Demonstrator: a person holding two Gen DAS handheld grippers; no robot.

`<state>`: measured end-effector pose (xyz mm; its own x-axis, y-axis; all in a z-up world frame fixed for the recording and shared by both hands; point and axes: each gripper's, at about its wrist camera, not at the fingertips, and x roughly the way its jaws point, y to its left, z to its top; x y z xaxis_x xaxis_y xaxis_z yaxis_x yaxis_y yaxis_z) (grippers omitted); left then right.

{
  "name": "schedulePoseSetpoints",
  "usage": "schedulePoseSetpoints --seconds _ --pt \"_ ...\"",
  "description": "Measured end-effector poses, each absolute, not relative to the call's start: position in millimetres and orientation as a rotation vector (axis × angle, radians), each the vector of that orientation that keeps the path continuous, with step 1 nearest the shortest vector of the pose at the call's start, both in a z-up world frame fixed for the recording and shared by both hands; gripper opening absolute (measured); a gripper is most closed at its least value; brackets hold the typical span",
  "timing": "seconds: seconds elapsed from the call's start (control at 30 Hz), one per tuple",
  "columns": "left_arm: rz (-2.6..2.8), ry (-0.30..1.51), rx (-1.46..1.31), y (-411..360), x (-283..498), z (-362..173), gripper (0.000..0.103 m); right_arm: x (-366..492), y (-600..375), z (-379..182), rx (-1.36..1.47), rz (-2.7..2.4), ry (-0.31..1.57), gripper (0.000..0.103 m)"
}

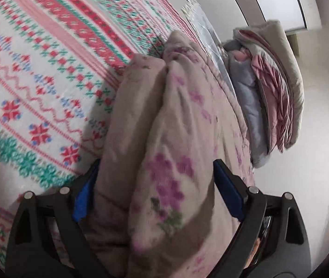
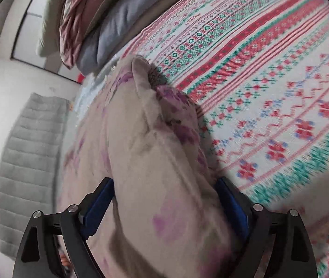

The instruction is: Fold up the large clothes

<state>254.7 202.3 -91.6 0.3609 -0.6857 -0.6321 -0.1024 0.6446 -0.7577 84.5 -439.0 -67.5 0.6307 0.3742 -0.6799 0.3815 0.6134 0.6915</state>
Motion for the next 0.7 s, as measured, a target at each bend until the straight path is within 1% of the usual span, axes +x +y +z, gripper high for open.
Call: schedulePoseSetpoints --seconds 0.1,0.17,0.2,0.23,0.27,0.33,0.4,0.43,0.53,0.63,0.7 --pt "-0.471 1.135 -0.806 199.3 258.9 -93.1 0.091 92.7 -440.2 -73.8 0.96 0.051 0.899 0.091" --pt "-0.469 1.121 -0.832 198.2 262.9 -95.2 0.081 95.2 -440.0 -75.2 0.968 0.065 0.884 0.089" --pt "-0.46 1.122 -0.846 197.6 262.4 -96.3 0.066 95.8 -439.1 -75.6 0.97 0.067 0.876 0.082" --pt "-0.457 1.122 -0.881 198.3 261.4 -98.5 0.052 97.2 -438.1 -75.4 0.969 0.065 0.871 0.073" --pt "-0.458 1.119 -0.921 197.5 260.9 -98.5 0.047 96.1 -437.3 -75.8 0.978 0.056 0.859 0.068" --pt "-0.434 1.098 -0.936 198.0 258.0 -89.6 0.037 94.4 -434.9 -71.1 0.996 0.056 0.829 0.049" --pt "-0.411 1.041 -0.929 201.0 250.4 -68.5 0.033 88.7 -431.0 -57.2 0.972 0.051 0.784 0.04" --pt "-0.41 1.026 -0.937 202.3 249.2 -62.7 0.032 85.7 -426.0 -43.3 0.943 0.057 0.746 0.038" --pt "-0.43 0.967 -0.957 209.4 237.4 -38.5 0.03 79.1 -411.6 -11.1 0.874 0.067 0.685 0.036" --pt "-0.426 0.904 -0.89 218.3 222.8 -10.1 0.03 77.3 -387.3 24.1 0.797 0.088 0.637 0.035" --pt "-0.394 0.842 -0.852 237.4 210.4 10.7 0.03 82.1 -364.4 42.8 0.739 0.12 0.629 0.035"
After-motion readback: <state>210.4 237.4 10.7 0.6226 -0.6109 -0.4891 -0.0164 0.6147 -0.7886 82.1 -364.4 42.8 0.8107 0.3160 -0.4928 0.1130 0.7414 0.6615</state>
